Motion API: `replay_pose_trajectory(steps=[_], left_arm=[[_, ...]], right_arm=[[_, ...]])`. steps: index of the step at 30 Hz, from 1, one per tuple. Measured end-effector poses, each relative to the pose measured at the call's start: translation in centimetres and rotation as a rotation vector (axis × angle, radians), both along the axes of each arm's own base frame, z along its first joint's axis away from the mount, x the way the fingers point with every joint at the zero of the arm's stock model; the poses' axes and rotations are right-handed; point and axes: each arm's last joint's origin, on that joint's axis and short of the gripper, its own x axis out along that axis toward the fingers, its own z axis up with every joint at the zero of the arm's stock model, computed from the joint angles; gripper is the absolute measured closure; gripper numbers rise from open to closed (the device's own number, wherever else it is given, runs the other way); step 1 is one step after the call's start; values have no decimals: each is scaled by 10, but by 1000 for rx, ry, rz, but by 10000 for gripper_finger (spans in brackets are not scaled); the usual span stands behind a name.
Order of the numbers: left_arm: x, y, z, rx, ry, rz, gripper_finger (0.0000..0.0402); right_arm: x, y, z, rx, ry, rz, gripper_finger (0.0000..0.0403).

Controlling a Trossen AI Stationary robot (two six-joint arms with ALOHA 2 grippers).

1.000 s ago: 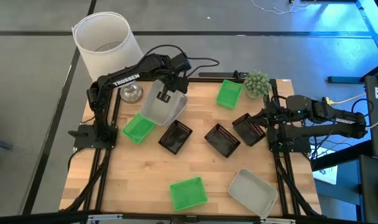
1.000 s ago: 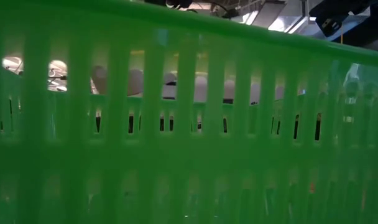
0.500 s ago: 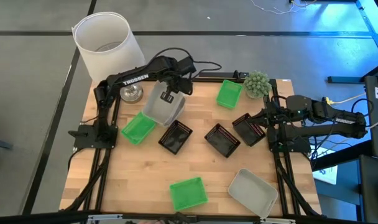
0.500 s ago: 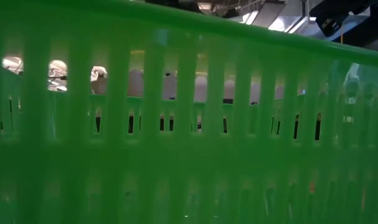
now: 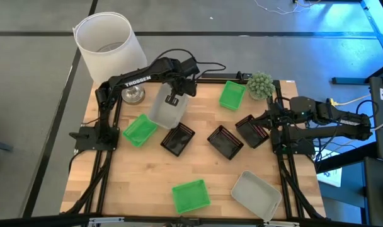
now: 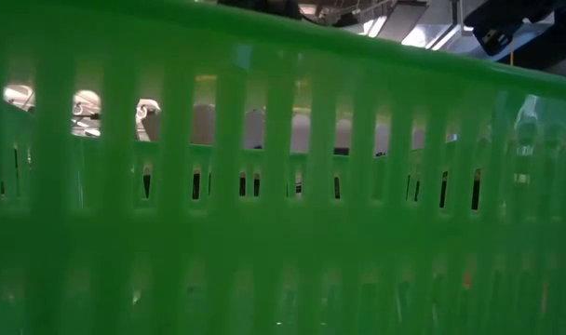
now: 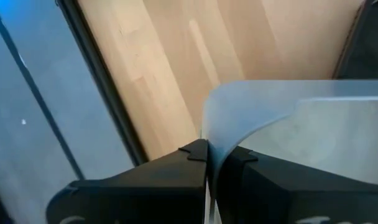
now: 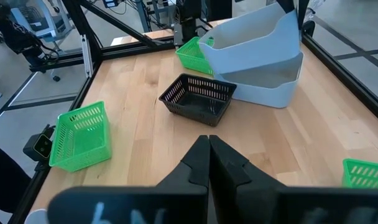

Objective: Stack baskets by color
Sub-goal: Stack the bottom left gray bin on top of the top gray bin

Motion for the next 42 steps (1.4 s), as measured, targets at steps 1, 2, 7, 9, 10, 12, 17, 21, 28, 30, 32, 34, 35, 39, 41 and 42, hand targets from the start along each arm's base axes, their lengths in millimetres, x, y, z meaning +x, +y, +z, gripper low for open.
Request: replay_pose_trajectory(steps=[1,2,7,9,10,12,17,21,28,30,32,34,35,39,41,42], left_arm=[[0,0,0,-9,-8,9,401],[0,-1,0,-14,-10,8,401],[-1,2,0,19,6,10,401],[-1,3,0,76,40,-8,401],[-1,3,1,102,55,-13,401],[-1,2,1,133,73,-16,401],[-1,2,1,119,67,-26,401],[-1,2,1,112,55,2,401],[-1,4,1,101,37,50,379],[-1,4,1,93,34,57,366],[-2,4,0,73,32,30,355],[-2,3,0,77,39,3,349],[-2,4,0,82,43,-5,348],[-2,4,1,98,54,-16,354],[-2,4,0,97,54,-18,360],[-2,4,0,97,54,-18,363]], right_arm=[[0,0,0,0,3,0,402],[0,0,0,0,5,0,402],[0,0,0,0,5,0,402],[0,0,0,0,5,0,402],[0,0,0,0,5,0,402],[0,0,0,0,4,0,402],[0,0,0,0,4,0,402],[0,0,0,0,4,0,402],[0,0,0,0,3,0,402],[0,0,0,4,3,-2,402],[0,0,0,11,4,-4,402],[0,0,0,26,4,-11,402],[0,0,0,26,4,-11,402],[0,0,-1,26,6,-11,402],[0,0,-1,26,11,-11,402],[0,0,-1,26,13,-11,402]])
